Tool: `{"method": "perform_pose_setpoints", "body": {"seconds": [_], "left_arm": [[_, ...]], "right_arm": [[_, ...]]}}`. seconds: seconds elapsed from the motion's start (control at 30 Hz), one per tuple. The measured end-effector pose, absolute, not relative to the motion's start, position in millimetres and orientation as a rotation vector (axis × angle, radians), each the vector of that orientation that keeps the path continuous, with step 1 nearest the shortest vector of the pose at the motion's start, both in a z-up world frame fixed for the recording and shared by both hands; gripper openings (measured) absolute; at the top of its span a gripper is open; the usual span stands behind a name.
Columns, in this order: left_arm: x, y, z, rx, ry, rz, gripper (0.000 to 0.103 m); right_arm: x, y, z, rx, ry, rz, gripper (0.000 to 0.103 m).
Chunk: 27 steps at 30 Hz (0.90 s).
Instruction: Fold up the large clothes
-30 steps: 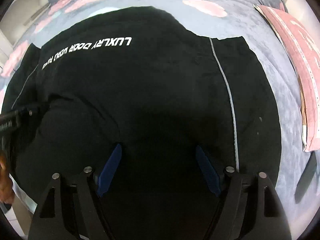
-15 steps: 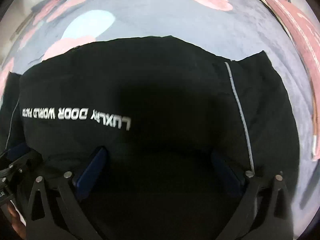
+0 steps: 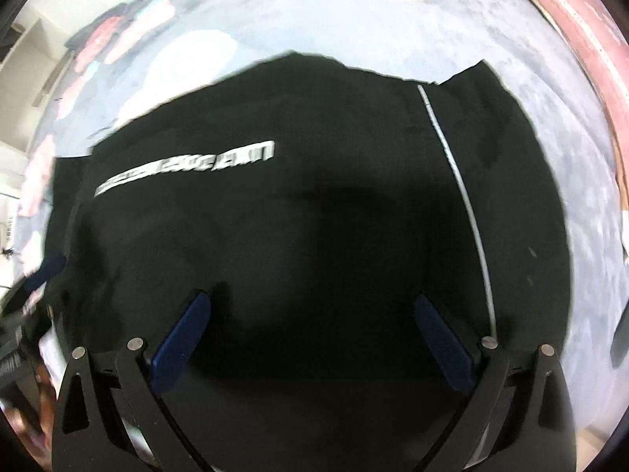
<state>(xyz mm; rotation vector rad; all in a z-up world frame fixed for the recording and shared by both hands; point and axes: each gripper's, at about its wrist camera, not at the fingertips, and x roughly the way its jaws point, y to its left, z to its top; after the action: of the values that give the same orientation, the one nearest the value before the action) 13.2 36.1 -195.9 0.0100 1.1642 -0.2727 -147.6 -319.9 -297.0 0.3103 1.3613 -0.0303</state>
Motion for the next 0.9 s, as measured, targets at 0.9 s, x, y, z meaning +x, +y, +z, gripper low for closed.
{"method": "perform_pose_setpoints", "body": {"seconds": [0.9], "left_arm": [[-58.5,3.5,28.6,0.101,0.803,-0.067,0.093]], "right_arm": [[-151.7,-270.6,-77.4,0.119,0.958,-0.244,0.103]]}}
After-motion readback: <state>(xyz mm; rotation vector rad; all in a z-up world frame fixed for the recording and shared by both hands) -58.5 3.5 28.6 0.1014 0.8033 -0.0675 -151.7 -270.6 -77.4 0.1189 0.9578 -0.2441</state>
